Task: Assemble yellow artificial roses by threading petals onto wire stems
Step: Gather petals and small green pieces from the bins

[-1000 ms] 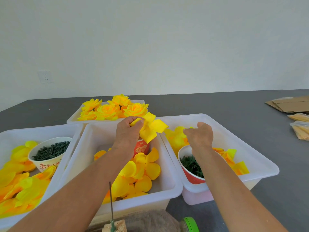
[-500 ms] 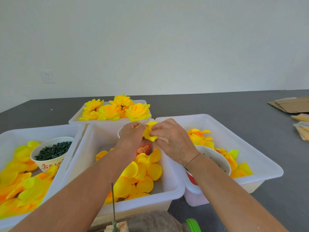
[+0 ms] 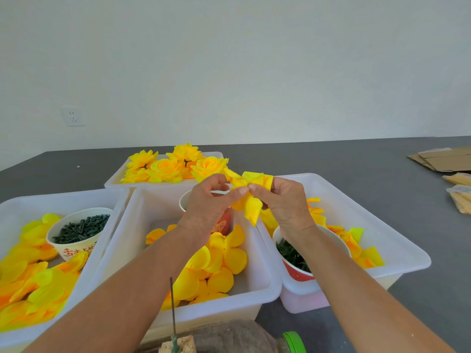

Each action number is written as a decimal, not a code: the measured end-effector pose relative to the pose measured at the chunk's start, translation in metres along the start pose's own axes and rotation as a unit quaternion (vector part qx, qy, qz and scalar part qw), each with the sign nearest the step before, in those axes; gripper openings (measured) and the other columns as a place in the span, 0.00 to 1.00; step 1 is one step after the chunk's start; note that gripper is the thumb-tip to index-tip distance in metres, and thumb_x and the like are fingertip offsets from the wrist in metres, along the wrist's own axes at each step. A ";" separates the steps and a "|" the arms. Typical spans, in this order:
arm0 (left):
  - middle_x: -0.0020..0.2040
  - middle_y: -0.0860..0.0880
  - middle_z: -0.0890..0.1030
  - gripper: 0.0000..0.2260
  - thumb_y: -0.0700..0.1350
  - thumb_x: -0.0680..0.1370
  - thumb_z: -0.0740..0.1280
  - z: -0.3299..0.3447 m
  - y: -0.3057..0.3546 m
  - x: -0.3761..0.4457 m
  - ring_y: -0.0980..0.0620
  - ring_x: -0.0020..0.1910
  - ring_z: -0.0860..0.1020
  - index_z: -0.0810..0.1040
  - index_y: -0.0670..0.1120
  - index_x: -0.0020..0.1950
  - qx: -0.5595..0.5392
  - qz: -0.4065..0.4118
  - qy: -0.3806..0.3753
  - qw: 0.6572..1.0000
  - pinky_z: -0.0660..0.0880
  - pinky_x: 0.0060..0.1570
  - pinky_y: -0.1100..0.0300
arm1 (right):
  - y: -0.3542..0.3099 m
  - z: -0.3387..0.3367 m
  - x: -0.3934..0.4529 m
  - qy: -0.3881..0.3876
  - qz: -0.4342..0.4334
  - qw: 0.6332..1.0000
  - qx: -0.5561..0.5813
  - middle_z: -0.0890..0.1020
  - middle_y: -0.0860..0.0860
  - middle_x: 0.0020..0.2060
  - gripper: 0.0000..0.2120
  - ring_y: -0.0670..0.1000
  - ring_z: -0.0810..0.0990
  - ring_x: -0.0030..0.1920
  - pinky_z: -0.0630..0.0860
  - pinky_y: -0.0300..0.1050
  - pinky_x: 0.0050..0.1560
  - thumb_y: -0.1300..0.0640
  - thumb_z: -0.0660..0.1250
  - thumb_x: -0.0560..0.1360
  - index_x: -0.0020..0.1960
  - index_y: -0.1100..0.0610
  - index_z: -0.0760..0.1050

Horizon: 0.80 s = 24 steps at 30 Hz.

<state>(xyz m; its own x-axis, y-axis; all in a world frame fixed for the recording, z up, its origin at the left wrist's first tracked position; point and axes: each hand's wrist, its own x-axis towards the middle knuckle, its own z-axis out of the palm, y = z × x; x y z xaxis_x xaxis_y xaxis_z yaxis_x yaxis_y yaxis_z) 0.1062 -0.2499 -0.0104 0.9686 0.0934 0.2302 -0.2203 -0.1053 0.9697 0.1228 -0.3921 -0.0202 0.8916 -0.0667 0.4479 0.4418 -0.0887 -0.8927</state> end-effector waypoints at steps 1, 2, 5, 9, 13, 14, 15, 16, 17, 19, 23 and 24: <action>0.44 0.49 0.81 0.13 0.47 0.71 0.73 -0.002 -0.001 0.001 0.55 0.40 0.78 0.79 0.43 0.53 0.002 0.009 0.011 1.000 0.76 0.41 0.62 | 0.000 0.000 -0.001 -0.002 0.011 1.000 0.022 0.82 0.51 0.28 0.07 0.47 0.78 0.29 0.77 0.41 0.33 0.59 0.72 0.71 0.34 0.54 0.80; 0.40 0.49 0.81 0.10 0.46 0.71 0.73 -0.002 -0.001 0.001 0.58 0.35 0.77 0.79 0.43 0.49 -0.006 0.016 0.013 1.000 0.75 0.35 0.66 | -0.001 0.000 -0.002 -0.007 0.025 0.999 0.042 0.84 0.53 0.31 0.05 0.51 0.80 0.33 0.79 0.44 0.37 0.59 0.71 0.72 0.37 0.54 0.81; 0.33 0.49 0.79 0.03 0.42 0.73 0.70 -0.002 -0.001 0.001 0.59 0.27 0.74 0.79 0.43 0.42 -0.042 0.035 0.007 0.998 0.71 0.28 0.68 | -0.002 -0.001 -0.002 -0.032 0.075 0.989 0.127 0.85 0.57 0.40 0.03 0.57 0.83 0.43 0.81 0.51 0.48 0.59 0.69 0.73 0.44 0.56 0.81; 0.30 0.45 0.73 0.06 0.40 0.75 0.68 -0.003 -0.002 0.002 0.53 0.28 0.68 0.77 0.42 0.38 -0.047 0.049 0.019 0.997 0.69 0.27 0.66 | -0.004 -0.001 -0.002 -0.059 0.105 0.976 0.181 0.84 0.58 0.43 0.07 0.55 0.83 0.45 0.80 0.51 0.52 0.62 0.63 0.77 0.46 0.59 0.81; 0.30 0.44 0.74 0.07 0.40 0.75 0.68 -0.002 -0.003 0.001 0.54 0.26 0.69 0.76 0.36 0.43 -0.045 0.047 0.013 0.998 0.69 0.27 0.65 | -0.003 0.000 -0.003 -0.015 0.104 0.986 0.129 0.85 0.55 0.38 0.03 0.53 0.84 0.39 0.82 0.49 0.44 0.59 0.69 0.73 0.43 0.58 0.81; 0.30 0.45 0.74 0.07 0.40 0.75 0.68 -0.001 -0.004 0.000 0.56 0.25 0.69 0.76 0.35 0.43 -0.047 0.043 0.006 0.998 0.69 0.26 0.65 | -0.003 -0.001 -0.003 -0.010 0.107 0.986 0.125 0.85 0.54 0.38 0.03 0.53 0.84 0.38 0.82 0.48 0.42 0.59 0.70 0.72 0.42 0.58 0.81; 0.29 0.46 0.74 0.07 0.40 0.75 0.68 0.000 -0.005 -0.001 0.56 0.24 0.69 0.77 0.36 0.44 -0.049 0.039 0.001 0.998 0.69 0.26 0.66 | -0.003 -0.001 -0.003 -0.010 0.107 0.987 0.123 0.85 0.54 0.37 0.02 0.53 0.84 0.37 0.82 0.47 0.40 0.59 0.71 0.71 0.41 0.58 0.80; 0.29 0.47 0.76 0.06 0.40 0.75 0.69 0.001 -0.005 -0.001 0.56 0.25 0.70 0.77 0.37 0.44 -0.051 0.032 0.001 0.998 0.70 0.26 0.65 | -0.002 -0.001 -0.003 -0.012 0.104 0.987 0.119 0.85 0.53 0.36 0.02 0.52 0.84 0.36 0.81 0.46 0.39 0.59 0.71 0.71 0.40 0.57 0.80; 0.31 0.46 0.77 0.05 0.41 0.74 0.70 0.002 -0.006 -0.002 0.55 0.27 0.72 0.77 0.39 0.44 -0.048 0.025 0.010 0.999 0.72 0.29 0.64 | -0.002 -0.001 -0.003 -0.011 0.099 0.989 0.112 0.85 0.52 0.35 0.02 0.51 0.83 0.35 0.81 0.45 0.38 0.59 0.72 0.70 0.40 0.57 0.80; 0.38 0.45 0.79 0.09 0.44 0.71 0.73 0.002 -0.007 0.000 0.51 0.35 0.74 0.76 0.43 0.46 0.004 0.017 0.075 0.997 0.75 0.38 0.57 | -0.001 0.000 -0.003 0.005 0.083 0.992 0.093 0.84 0.54 0.34 0.03 0.53 0.82 0.35 0.81 0.48 0.39 0.59 0.72 0.70 0.39 0.57 0.81; 0.29 0.46 0.76 0.12 0.48 0.70 0.74 0.000 -0.001 -0.002 0.52 0.28 0.71 0.75 0.42 0.36 0.023 0.048 0.094 0.994 0.70 0.32 0.56 | -0.001 0.000 -0.003 0.049 0.009 0.998 0.036 0.80 0.56 0.29 0.10 0.51 0.76 0.31 0.77 0.47 0.36 0.60 0.73 0.70 0.32 0.58 0.77; 0.27 0.46 0.77 0.14 0.50 0.70 0.73 0.001 0.000 -0.003 0.52 0.25 0.70 0.76 0.40 0.35 0.013 0.044 0.059 0.997 0.69 0.29 0.59 | 0.000 0.000 -0.003 0.052 -0.023 0.998 -0.003 0.76 0.50 0.25 0.15 0.46 0.71 0.28 0.72 0.42 0.32 0.59 0.74 0.69 0.28 0.55 0.73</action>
<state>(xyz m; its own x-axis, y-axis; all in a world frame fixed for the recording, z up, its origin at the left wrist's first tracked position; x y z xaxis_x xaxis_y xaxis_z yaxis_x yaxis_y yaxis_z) 0.1029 -0.2513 -0.0109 0.9250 0.1979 0.3243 -0.2998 -0.1441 0.9431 0.1203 -0.3920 -0.0211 0.8548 -0.1656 0.4919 0.4814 -0.1010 -0.8706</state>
